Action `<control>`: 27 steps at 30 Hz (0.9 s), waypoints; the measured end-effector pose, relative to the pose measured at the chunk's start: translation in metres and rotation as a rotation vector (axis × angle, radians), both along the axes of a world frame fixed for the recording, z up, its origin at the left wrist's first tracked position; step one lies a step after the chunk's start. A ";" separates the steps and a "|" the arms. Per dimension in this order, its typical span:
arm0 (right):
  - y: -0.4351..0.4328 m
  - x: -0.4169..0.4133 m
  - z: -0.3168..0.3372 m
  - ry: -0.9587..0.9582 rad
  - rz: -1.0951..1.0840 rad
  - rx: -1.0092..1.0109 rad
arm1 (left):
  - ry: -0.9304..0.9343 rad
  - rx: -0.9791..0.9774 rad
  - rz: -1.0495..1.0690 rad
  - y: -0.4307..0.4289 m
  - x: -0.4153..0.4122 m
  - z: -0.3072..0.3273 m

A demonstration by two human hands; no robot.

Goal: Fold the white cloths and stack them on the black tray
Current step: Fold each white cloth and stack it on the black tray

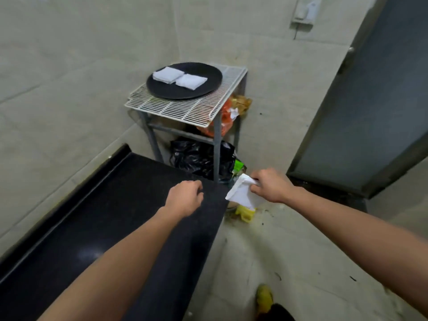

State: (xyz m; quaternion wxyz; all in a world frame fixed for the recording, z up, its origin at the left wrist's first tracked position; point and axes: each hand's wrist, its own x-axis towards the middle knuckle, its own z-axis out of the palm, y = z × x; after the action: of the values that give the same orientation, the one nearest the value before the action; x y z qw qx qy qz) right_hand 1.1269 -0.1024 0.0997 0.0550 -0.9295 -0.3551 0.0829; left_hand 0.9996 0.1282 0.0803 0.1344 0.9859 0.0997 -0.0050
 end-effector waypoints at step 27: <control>0.174 0.417 0.127 -0.108 0.435 0.323 | -0.292 0.050 0.590 0.101 0.359 0.074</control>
State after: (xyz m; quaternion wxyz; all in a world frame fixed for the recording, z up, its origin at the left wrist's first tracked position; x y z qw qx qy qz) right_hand 1.5439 0.0712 0.2268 0.1645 -0.8135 -0.5575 -0.0147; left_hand 1.3590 0.2295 0.1547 0.1186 0.9077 0.3609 0.1782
